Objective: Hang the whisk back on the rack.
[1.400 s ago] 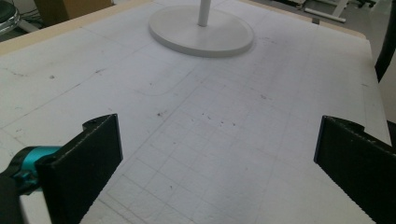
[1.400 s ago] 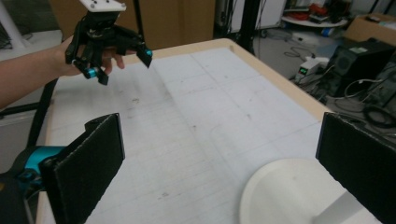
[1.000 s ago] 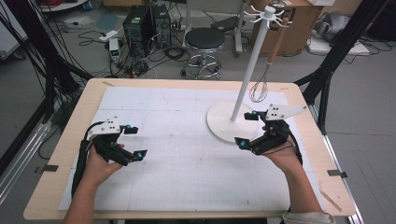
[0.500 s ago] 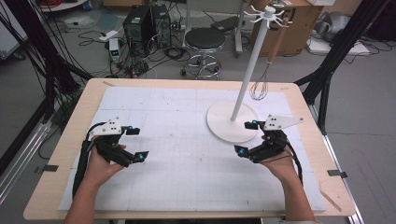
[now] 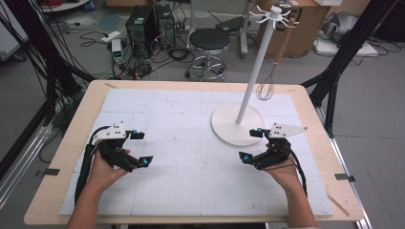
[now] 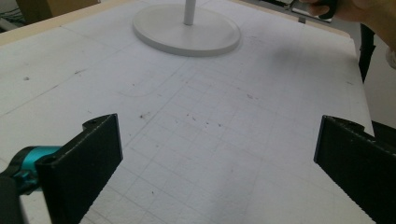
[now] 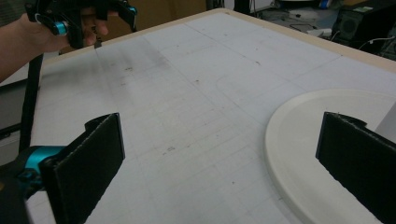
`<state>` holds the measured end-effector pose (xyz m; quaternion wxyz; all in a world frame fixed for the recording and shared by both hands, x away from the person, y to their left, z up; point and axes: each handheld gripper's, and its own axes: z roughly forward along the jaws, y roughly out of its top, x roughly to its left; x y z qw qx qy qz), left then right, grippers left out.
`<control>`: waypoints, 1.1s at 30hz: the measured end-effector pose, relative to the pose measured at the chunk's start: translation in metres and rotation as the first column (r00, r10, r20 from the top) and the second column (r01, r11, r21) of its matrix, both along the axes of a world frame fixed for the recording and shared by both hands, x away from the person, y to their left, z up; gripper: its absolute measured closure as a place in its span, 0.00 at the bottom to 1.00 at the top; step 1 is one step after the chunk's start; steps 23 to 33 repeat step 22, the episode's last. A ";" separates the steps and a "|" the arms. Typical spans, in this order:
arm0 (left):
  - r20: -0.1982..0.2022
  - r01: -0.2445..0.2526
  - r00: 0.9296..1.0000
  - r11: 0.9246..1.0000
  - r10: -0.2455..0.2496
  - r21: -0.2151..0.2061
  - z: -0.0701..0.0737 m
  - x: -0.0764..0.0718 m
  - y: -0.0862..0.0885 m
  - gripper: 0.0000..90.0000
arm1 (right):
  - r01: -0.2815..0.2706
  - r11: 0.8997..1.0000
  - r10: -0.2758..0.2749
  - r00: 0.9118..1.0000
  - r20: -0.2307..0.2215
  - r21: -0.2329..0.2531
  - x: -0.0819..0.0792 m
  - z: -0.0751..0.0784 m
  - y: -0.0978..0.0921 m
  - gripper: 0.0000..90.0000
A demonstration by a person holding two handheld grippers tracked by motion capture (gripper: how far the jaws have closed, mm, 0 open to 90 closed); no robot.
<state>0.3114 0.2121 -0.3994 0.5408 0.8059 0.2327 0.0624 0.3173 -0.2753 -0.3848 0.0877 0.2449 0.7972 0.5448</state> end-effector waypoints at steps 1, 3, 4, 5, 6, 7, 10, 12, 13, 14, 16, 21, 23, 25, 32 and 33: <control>0.000 -0.001 1.000 1.000 0.001 -0.001 0.000 0.000 0.000 0.02 | 0.000 1.000 0.000 1.000 0.002 0.002 0.000 0.000 0.000 0.00; -0.001 0.001 1.000 1.000 -0.001 -0.004 0.000 -0.001 0.000 0.02 | 0.002 1.000 -0.002 1.000 -0.002 0.004 0.000 0.000 -0.001 0.00; -0.002 0.000 1.000 1.000 0.000 -0.005 0.000 -0.001 0.000 0.02 | 0.003 1.000 -0.003 1.000 0.003 0.000 0.001 0.000 -0.001 0.00; -0.002 -0.002 1.000 1.000 0.002 -0.003 0.000 -0.001 0.000 0.02 | 0.001 1.000 -0.001 1.000 0.000 0.000 0.000 0.000 0.000 0.00; -0.003 -0.002 1.000 1.000 0.002 -0.003 0.000 -0.001 -0.001 0.02 | -0.001 1.000 0.001 1.000 -0.001 -0.001 0.001 0.000 0.000 0.00; -0.003 -0.002 1.000 1.000 0.002 -0.003 0.000 -0.001 -0.001 0.02 | -0.002 1.000 0.002 1.000 -0.005 -0.002 0.000 0.000 0.001 0.00; -0.004 0.000 1.000 1.000 0.000 -0.001 0.000 -0.001 -0.001 0.02 | -0.004 1.000 0.004 1.000 -0.003 -0.009 0.001 -0.001 0.002 0.00; -0.003 0.000 1.000 1.000 0.000 0.000 0.000 -0.001 0.000 0.02 | -0.003 1.000 0.003 1.000 -0.003 -0.010 0.000 0.000 0.002 0.00; -0.003 0.001 1.000 1.000 -0.001 -0.001 0.000 -0.001 0.000 0.02 | -0.002 1.000 0.002 1.000 -0.001 -0.009 0.000 0.000 0.002 0.00; -0.004 0.001 1.000 1.000 -0.001 0.001 0.000 -0.001 0.000 0.02 | 0.000 1.000 0.000 1.000 0.001 -0.008 0.000 0.000 0.002 0.00; -0.005 0.001 1.000 1.000 -0.001 0.002 -0.001 -0.001 -0.001 0.02 | 0.000 1.000 0.000 1.000 -0.003 -0.007 0.000 0.000 0.001 0.00; -0.007 0.002 1.000 1.000 -0.002 0.006 -0.002 0.000 -0.001 0.02 | 0.002 1.000 -0.002 1.000 -0.001 -0.008 0.000 0.000 0.001 0.00; -0.008 0.000 1.000 1.000 0.000 0.004 -0.002 0.000 -0.001 0.02 | 0.002 1.000 -0.002 1.000 0.000 -0.010 0.000 0.000 0.001 0.00; -0.008 0.000 1.000 1.000 0.000 0.004 -0.002 0.000 -0.001 0.02 | 0.002 1.000 -0.002 1.000 0.000 -0.010 0.000 0.000 0.001 0.00; -0.008 0.000 1.000 1.000 0.000 0.004 -0.002 0.000 -0.001 0.02 | 0.002 1.000 -0.002 1.000 0.000 -0.010 0.000 0.000 0.001 0.00; -0.008 0.000 1.000 1.000 0.000 0.004 -0.002 0.000 -0.001 0.02 | 0.002 1.000 -0.002 1.000 0.000 -0.010 0.000 0.000 0.001 0.00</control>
